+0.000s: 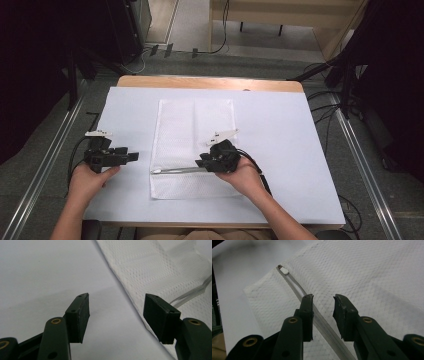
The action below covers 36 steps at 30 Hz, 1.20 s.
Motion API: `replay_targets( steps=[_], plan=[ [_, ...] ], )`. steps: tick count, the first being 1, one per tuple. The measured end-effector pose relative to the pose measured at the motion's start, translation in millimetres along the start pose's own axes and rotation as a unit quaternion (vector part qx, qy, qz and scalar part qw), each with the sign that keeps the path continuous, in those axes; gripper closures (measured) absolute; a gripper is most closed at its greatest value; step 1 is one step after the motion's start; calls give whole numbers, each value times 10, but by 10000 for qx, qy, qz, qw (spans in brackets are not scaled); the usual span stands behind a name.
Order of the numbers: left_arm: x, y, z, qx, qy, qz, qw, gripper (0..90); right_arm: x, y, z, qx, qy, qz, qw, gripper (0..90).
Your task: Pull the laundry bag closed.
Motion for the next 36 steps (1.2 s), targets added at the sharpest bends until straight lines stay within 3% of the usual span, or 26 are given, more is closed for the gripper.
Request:
replay_targets(
  steps=[17,30,36],
  plan=[
    [0,5,3,2,-1,-9,10000,383,-188,-171,-114,54,264,-82,9996,546],
    [-19,13,13,-11,19,-24,10000,379,-348,-315,-203,-52,365,-288,9989,640],
    [-23,19,12,1,19,-17,10000,379,-454,-401,-254,-29,267,-481,9985,686]
  ],
)
Point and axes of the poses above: each handheld gripper's, and its own axes: y roughly backward along the jaws, z roughly out of its underside, x roughly to its right, the point moved 4 cm from there along -y, roughly forward along the jaws, and after that the axes turned 15 degrees about z, right-handed, at the moved point
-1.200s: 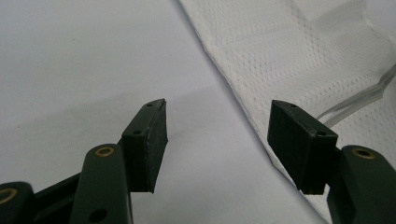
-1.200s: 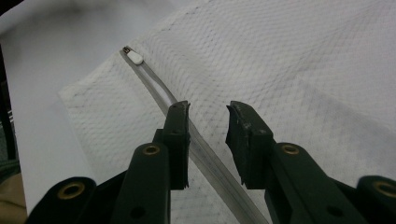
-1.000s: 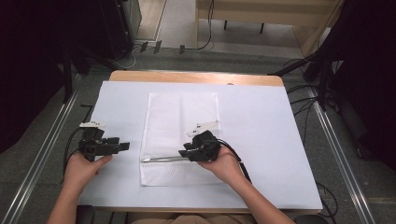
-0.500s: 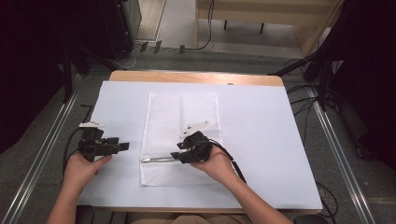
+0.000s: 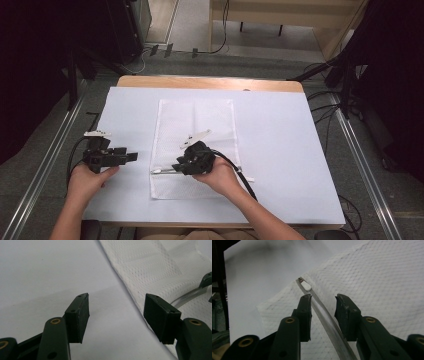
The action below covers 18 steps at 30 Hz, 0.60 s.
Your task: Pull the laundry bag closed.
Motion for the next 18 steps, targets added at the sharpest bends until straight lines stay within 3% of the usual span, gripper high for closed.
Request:
replay_targets(
  steps=[18],
  plan=[
    [-5,3,-4,31,-9,8,10000,380,-170,-236,-13,-86,45,-142,9999,778]
  ],
)
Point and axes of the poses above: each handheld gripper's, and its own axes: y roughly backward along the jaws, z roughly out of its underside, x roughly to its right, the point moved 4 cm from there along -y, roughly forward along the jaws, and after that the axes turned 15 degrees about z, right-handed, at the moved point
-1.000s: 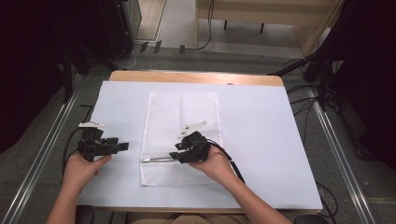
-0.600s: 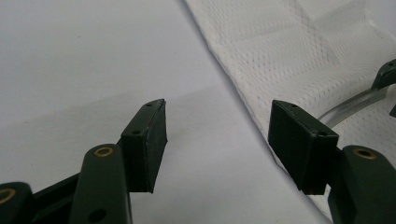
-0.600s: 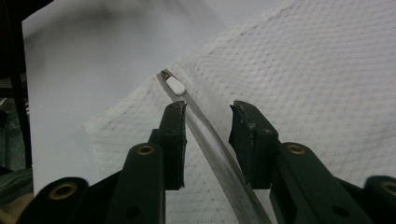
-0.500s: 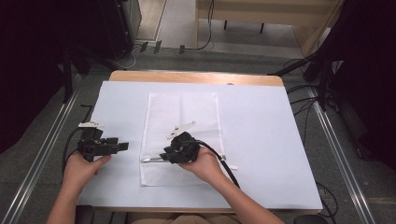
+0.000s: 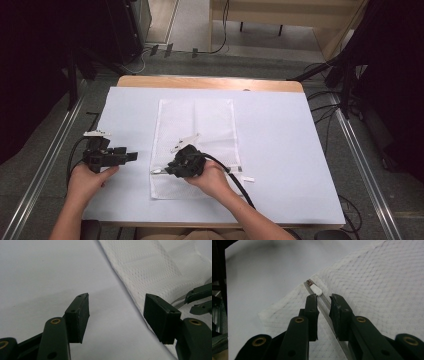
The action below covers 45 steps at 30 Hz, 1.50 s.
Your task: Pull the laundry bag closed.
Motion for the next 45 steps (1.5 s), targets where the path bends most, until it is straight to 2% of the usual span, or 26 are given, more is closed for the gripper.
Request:
replay_targets(
  steps=[7,13,26,28,31,37,42,45],
  plan=[
    [5,-1,-1,-10,-17,8,10000,380,-53,-131,2,-99,-83,-95,9999,779],
    [4,-2,0,-15,-21,7,10000,380,-94,-224,5,-180,-37,-130,9997,776],
    [2,-3,1,-8,-18,14,10000,380,-153,-351,-59,-140,-71,-140,9998,790],
    [3,-2,2,-16,-17,11,10000,380,-165,-358,-72,-142,-58,-156,9998,815],
    [3,3,9,-29,-12,9,10000,380,-194,-354,-92,-105,39,-114,9999,816],
    [3,25,28,-8,-5,-15,10000,380,-227,-378,-113,-136,61,-164,9998,810],
    [16,45,49,3,76,23,10000,401,-266,-431,-139,-143,113,-169,9997,825],
    [16,64,65,0,33,-2,10000,410,-282,-454,-160,-162,164,-157,9996,843]
  ],
)
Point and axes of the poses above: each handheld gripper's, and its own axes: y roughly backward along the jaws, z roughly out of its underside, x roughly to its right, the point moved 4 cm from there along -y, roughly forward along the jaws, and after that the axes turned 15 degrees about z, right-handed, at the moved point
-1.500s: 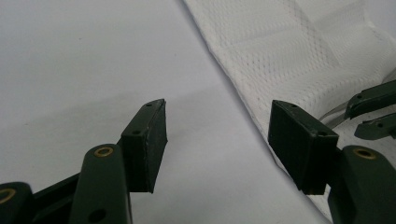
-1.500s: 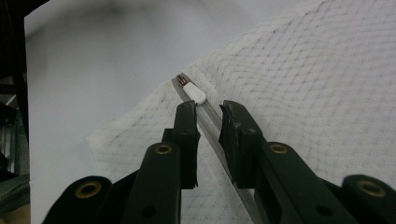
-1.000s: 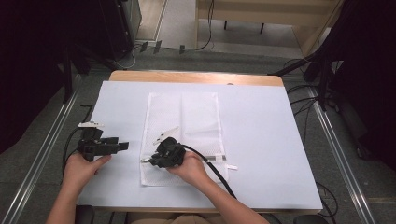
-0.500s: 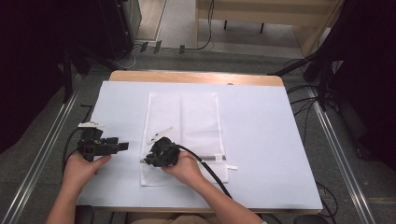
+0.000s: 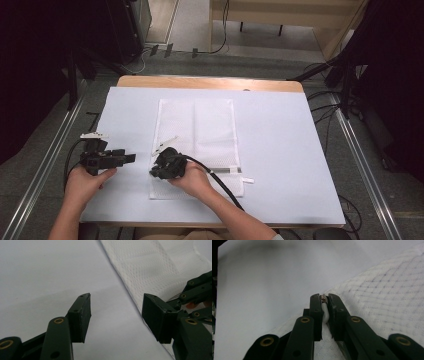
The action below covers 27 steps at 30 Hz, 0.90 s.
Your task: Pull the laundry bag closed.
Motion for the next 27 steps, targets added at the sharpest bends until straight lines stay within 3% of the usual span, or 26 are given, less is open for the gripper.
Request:
replay_targets(
  steps=[4,9,14,18,22,27],
  plan=[
    [3,10,19,-14,-5,22,10000,417,-26,-18,-2,65,61,-27,10000,821],
    [47,14,43,-8,-157,128,9998,433,-44,-11,10,150,259,108,9995,877],
    [84,-2,71,-97,-243,253,9993,443,-18,42,-31,193,374,70,9991,880],
    [127,-25,87,-129,-245,403,9988,452,46,115,-79,263,316,60,9991,881],
    [185,-71,88,-246,-367,511,9977,453,92,178,-129,337,176,-2,9993,880],
    [254,-129,87,-350,-548,677,9956,455,122,240,-193,419,208,34,9989,880]
  ],
)
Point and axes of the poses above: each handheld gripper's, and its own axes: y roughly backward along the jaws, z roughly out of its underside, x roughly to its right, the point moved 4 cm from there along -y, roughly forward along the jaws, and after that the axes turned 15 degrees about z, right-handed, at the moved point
